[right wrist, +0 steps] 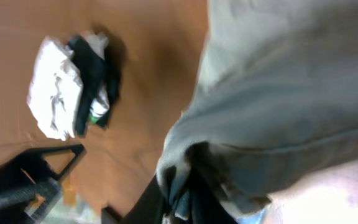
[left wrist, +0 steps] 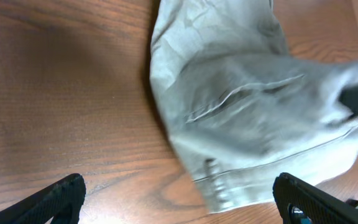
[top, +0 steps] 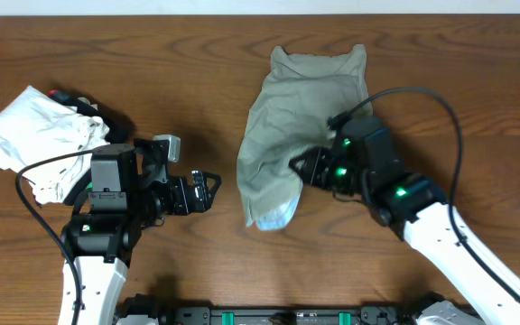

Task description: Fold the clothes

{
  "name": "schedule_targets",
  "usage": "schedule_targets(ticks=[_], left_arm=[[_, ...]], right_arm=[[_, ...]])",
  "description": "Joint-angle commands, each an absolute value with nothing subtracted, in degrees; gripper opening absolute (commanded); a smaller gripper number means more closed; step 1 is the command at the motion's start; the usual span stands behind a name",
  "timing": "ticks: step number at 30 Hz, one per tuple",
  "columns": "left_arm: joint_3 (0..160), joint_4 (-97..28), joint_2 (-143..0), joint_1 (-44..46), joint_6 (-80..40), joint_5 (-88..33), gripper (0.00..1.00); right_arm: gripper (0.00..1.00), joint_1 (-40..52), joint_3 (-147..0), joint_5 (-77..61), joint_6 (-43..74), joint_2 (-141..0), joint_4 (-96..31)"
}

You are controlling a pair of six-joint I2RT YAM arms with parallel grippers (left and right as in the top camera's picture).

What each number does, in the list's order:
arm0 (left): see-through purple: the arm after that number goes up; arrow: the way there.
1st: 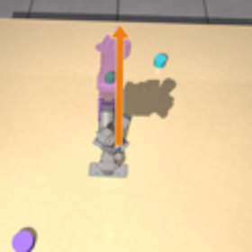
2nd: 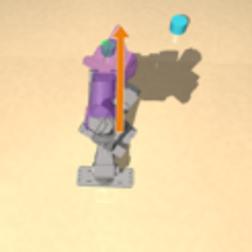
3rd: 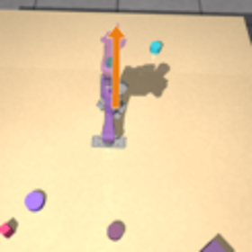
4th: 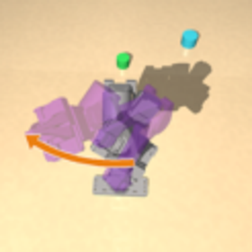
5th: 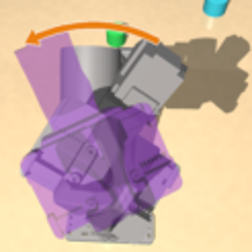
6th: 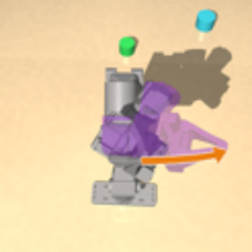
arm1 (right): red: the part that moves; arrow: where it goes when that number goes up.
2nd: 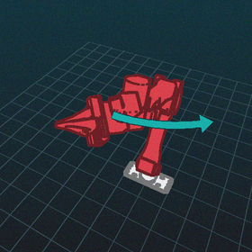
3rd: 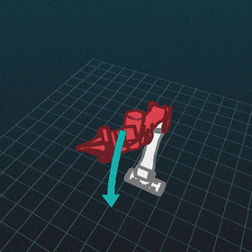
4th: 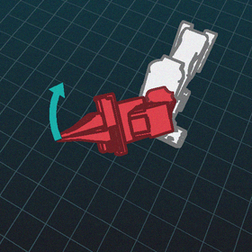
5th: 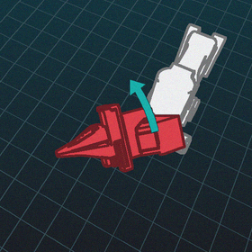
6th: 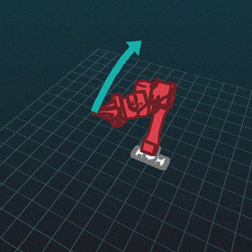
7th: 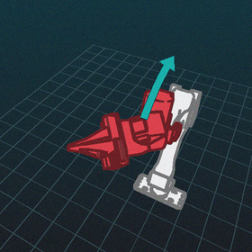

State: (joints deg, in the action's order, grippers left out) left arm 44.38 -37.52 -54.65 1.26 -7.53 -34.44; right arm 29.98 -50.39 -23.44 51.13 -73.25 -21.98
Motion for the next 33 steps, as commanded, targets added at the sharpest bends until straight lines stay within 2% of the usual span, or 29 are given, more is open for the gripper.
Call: schedule_targets(ticks=[1,6,11,16,23,26,33], left_arm=[[45.23,-37.74,-54.68,1.39,-7.84,-35.57,0.98],[45.23,-37.71,-54.68,1.39,-7.86,-35.57,0.98],[45.23,-37.71,-54.68,1.39,-7.86,-35.59,0.98],[45.23,-37.74,-54.68,1.39,-7.88,-35.62,0.98],[45.23,-37.74,-54.68,2.31,-8.54,-35.66,0.98],[45.23,-37.65,-54.78,4.67,-9.17,-35.62,0.98],[45.23,-35.62,-60.16,10.96,-10.46,-35.53,0.98]], right_arm=[[0.13,33.08,-50.35,-27.09,53.39,-75.09,-27.42],[0.14,35.33,-50.35,-26.24,47.72,-75.29,-42.78],[0.17,34.83,-50.35,-15.57,46.19,-75.26,-55.55],[0.35,33.69,-50.35,-1.87,46.26,-75.26,-64.47],[0.38,32.21,-50.35,2.81,47.09,-75.26,-62.0],[0.44,32.21,-50.35,2.83,47.05,-75.29,-59.11],[0.45,32.1,-50.35,3.27,46.63,-75.26,-55.9]])
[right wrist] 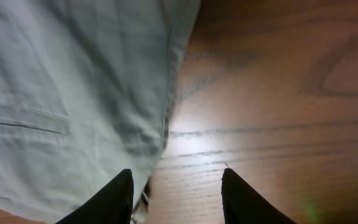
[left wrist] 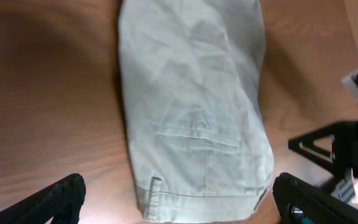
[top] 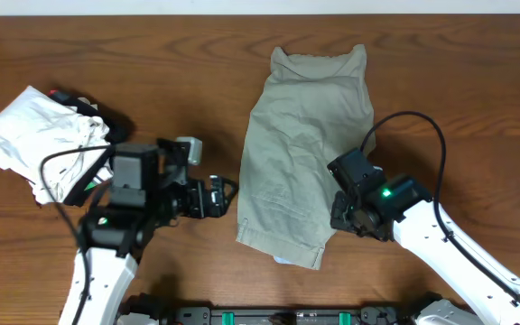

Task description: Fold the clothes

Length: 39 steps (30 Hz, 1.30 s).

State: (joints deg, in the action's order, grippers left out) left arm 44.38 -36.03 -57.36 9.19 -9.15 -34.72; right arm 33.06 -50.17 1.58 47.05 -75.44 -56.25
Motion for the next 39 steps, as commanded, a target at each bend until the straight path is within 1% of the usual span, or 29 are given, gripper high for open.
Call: schedule_targets(ticks=[1,5,14,18,21,22,24,25,27,28,30,31,35,37,38,39], left_arm=[[45.23,-35.24,-61.87,11.68,-11.27,-35.53,0.98],[45.23,-33.21,-69.82,14.11,-16.01,-35.57,0.98],[45.23,-24.86,-88.16,19.4,-21.54,-35.86,0.98],[45.23,-19.14,-93.91,22.59,-21.58,-43.51,0.98],[45.23,-16.53,-96.25,24.97,-21.74,-46.28,0.98],[45.23,-16.56,-96.42,25.56,-21.71,-46.37,0.87],[45.23,-16.86,-96.49,26.52,-20.16,-46.87,0.44],[45.23,-17.28,-96.42,26.61,-19.16,-47.16,0.29],[45.23,-19.25,-96.31,26.04,-17.1,-46.85,0.14],[45.23,-20.53,-96.25,25.3,-16.27,-46.28,0.09],[45.25,-24.51,-96.07,22.61,-15.81,-42.11,0.06],[45.25,-25.96,-95.98,21.3,-15.14,-40.66,0.06],[46.89,-32.71,-95.44,12.01,-12.01,-33.32,0.06],[48.9,-33.95,-95.44,7.09,-11.14,-31.62,0.06],[50.37,-34.06,-95.44,4.51,-10.68,-31.73,0.07],[51.77,-34.04,-95.44,2.59,-10.7,-32.34,0.13]], right_arm=[[0.45,31.97,-50.35,3.27,46.63,-75.26,-55.92],[0.45,31.22,-50.35,3.22,46.63,-75.26,-56.6],[0.45,30.02,-50.35,3.22,46.63,-75.26,-57.1],[0.45,29.89,-50.35,3.25,46.63,-75.26,-57.21],[0.45,29.85,-50.35,3.25,46.63,-75.26,-57.23],[0.45,29.85,-50.35,3.25,46.63,-75.26,-57.25],[0.45,29.76,-50.35,3.25,46.63,-75.26,-57.25],[0.45,29.56,-50.35,3.25,46.63,-75.26,-57.25],[0.45,28.97,-50.35,3.46,46.63,-75.26,-57.25],[0.45,28.62,-50.35,3.49,46.61,-75.26,-57.25],[0.45,27.62,-50.35,3.49,46.11,-75.26,-57.23],[0.45,27.24,-50.35,3.51,45.89,-75.26,-57.19],[0.44,25.1,-50.35,3.79,43.9,-75.26,-56.47],[0.44,24.16,-50.35,3.79,42.5,-75.26,-54.74],[0.44,23.79,-50.35,3.77,41.5,-75.26,-53.08],[0.44,23.62,-50.35,3.79,40.73,-75.26,-51.77]])
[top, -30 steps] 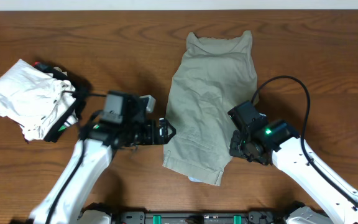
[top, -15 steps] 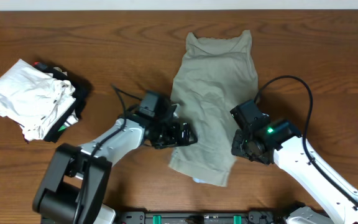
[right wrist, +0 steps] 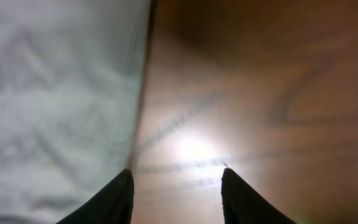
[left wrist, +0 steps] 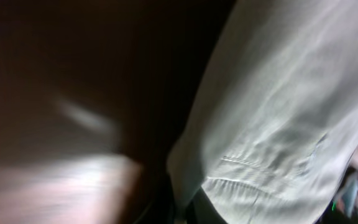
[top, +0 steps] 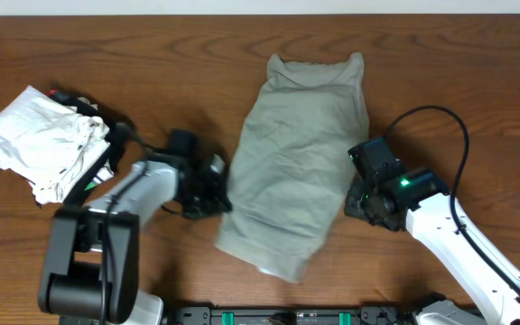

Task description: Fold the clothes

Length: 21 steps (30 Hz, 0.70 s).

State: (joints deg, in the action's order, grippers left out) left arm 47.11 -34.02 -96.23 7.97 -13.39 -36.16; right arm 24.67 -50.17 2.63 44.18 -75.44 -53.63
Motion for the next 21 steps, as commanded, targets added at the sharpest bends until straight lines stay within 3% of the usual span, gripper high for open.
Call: schedule_targets(ticks=[1,4,9,15,21], left_arm=[[53.3,-34.04,-95.44,0.95,-10.68,-33.71,0.29],[58.22,-34.02,-95.44,-2.17,-10.02,-39.51,0.49],[65.06,-35.99,-95.42,-2.63,-10.09,-42.48,0.58],[66.24,-49.84,-95.31,1.41,-8.36,-48.84,0.61],[64.6,-60.88,-95.31,8.43,-5.78,-44.84,0.61]], right_arm=[[0.45,23.55,-50.35,3.57,39.7,-75.26,-49.74],[0.47,23.55,-50.35,3.55,37.93,-75.29,-43.9],[0.5,23.53,-50.35,3.81,34.28,-75.4,-33.01],[0.53,22.04,-50.35,10.28,27.0,-78.74,-21.26],[0.53,15.66,-50.65,1.13,16.58,-89.12,-7.75]])
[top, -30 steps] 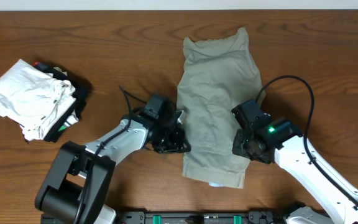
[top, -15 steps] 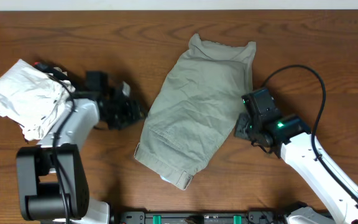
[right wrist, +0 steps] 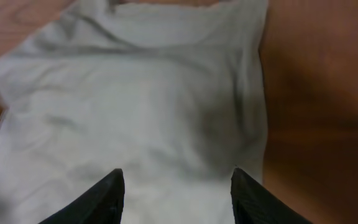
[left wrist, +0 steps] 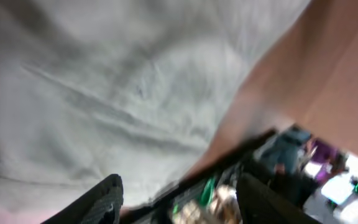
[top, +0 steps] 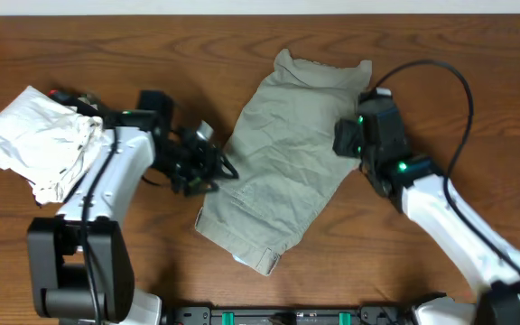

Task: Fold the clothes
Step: 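Pull the pants apart with both grippers, stretching them sideways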

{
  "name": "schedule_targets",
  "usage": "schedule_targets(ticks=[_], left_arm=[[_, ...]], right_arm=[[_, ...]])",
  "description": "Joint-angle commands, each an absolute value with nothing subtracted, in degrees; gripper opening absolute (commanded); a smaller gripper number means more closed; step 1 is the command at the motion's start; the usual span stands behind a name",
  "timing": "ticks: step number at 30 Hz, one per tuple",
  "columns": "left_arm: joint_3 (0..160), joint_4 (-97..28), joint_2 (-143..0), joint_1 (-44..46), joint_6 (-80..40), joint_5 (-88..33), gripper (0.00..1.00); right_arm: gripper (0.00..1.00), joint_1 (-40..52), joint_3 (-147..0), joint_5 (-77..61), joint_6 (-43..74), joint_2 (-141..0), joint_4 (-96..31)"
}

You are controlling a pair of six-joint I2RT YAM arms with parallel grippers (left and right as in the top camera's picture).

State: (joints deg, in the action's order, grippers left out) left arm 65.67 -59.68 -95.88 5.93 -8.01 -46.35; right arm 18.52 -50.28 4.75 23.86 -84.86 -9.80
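Observation:
A khaki garment (top: 283, 162) lies flat and slanted on the wooden table, its collar-like end at the back right and its hemmed end at the front left. My left gripper (top: 217, 167) is open at its left edge. In the blurred left wrist view the garment (left wrist: 104, 81) fills the upper left and the left gripper (left wrist: 179, 199) has nothing between its fingers. My right gripper (top: 344, 140) is open at the garment's right edge. In the right wrist view it (right wrist: 179, 199) hovers over the cloth (right wrist: 142, 106).
A crumpled white cloth pile (top: 30, 140) lies at the far left, with a dark item (top: 84, 104) tucked behind it. A black rail (top: 287, 316) runs along the table's front edge. Bare wood (top: 477, 162) shows to the right of the garment.
My left gripper, then shut on the garment's left edge, is now open and farther back. The garment's front end lies farther left. My right gripper has moved back along the right edge.
First my right gripper held part of the garment lifted over itself while the left stood open beside it. Then the garment lay flat with both grippers open. Later the left was shut on its left edge. Now both are open and the garment lies slanted.

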Motion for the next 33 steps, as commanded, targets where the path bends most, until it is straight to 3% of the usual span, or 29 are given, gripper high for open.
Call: schedule_targets(ticks=[1,7,14,24,33], left_arm=[[64.12,-61.06,-95.31,9.8,-5.8,-43.9,0.61],[59.75,-56.27,-95.31,18.48,-10.81,-39.83,0.61],[53.3,-43.05,-95.31,24.91,-22.57,-37.6,0.69],[47.79,-35.66,-95.48,25.85,-25.52,-36.49,0.82],[47.81,-25.12,-95.48,22.74,-23.64,-36.14,0.82]], right_arm=[[0.52,14.63,-51.0,-0.4,15.94,-91.07,-6.13],[0.56,11.27,-56.07,-12.84,11.6,-102.96,-0.71],[0.63,11.31,-61.84,-13.21,10.39,-114.34,-5.52],[0.58,8.47,-62.04,7.66,13.21,-116.25,-32.08],[0.58,5.58,-62.02,8.1,26.35,-116.25,-52.66]])
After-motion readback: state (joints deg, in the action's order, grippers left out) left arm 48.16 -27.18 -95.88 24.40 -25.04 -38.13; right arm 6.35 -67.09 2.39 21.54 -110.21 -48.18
